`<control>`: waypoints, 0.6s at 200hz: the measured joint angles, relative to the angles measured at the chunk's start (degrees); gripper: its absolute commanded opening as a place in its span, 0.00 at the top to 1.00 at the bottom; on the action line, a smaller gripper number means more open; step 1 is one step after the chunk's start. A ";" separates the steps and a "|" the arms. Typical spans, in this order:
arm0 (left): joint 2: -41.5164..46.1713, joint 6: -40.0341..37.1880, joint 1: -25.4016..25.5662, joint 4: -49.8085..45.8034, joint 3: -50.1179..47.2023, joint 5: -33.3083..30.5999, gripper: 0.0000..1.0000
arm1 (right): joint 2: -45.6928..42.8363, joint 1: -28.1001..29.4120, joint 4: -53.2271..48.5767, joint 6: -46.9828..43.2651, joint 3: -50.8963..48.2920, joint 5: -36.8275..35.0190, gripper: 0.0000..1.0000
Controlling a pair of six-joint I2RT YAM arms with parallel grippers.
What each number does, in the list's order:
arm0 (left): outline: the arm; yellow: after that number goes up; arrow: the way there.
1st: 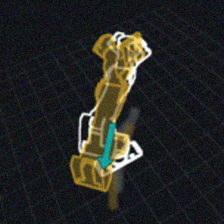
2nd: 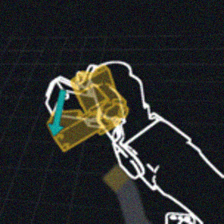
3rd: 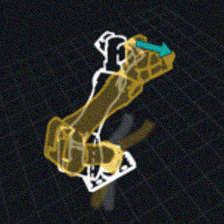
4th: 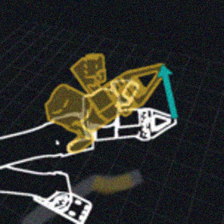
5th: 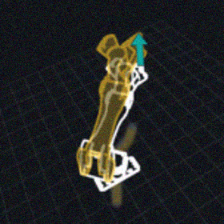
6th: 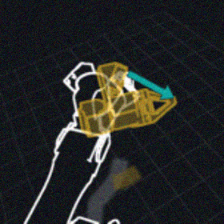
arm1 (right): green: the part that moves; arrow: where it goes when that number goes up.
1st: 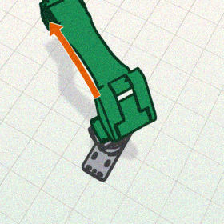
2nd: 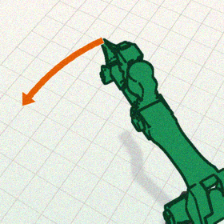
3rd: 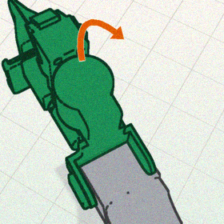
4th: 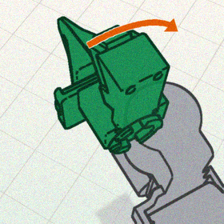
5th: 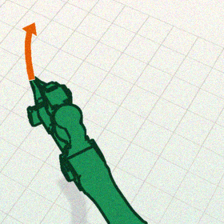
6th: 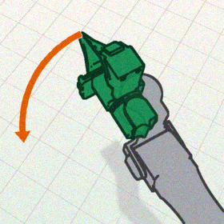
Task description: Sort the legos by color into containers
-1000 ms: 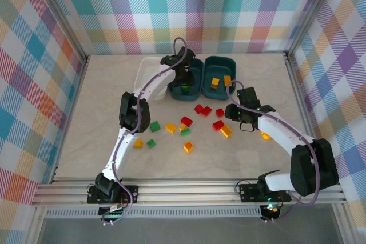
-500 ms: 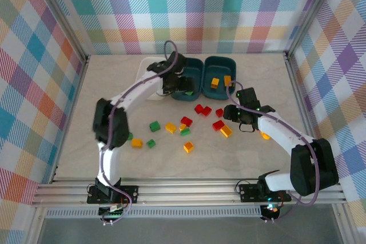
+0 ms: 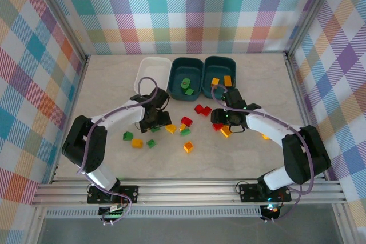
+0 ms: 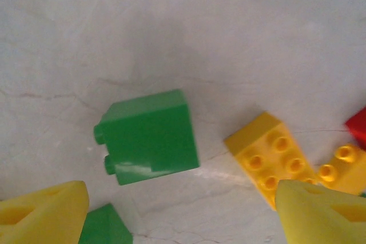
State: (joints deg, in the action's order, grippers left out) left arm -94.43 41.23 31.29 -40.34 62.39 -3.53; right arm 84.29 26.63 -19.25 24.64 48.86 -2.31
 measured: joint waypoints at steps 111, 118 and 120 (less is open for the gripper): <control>-6.78 0.74 -0.26 5.57 1.64 -1.18 0.51 | -0.94 0.00 0.00 -0.02 -0.42 -0.52 0.39; -6.91 0.59 -0.26 5.70 1.64 -1.53 0.54 | -1.18 0.00 -0.07 -0.02 -0.42 -0.68 0.39; -6.95 0.66 -0.26 5.73 1.64 -1.62 0.55 | -1.27 0.00 -0.09 -0.02 -0.44 -0.68 0.39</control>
State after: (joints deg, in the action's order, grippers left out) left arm -101.38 41.89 31.03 -34.61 64.03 -5.15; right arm 83.02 26.63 -19.33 24.62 48.42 -2.98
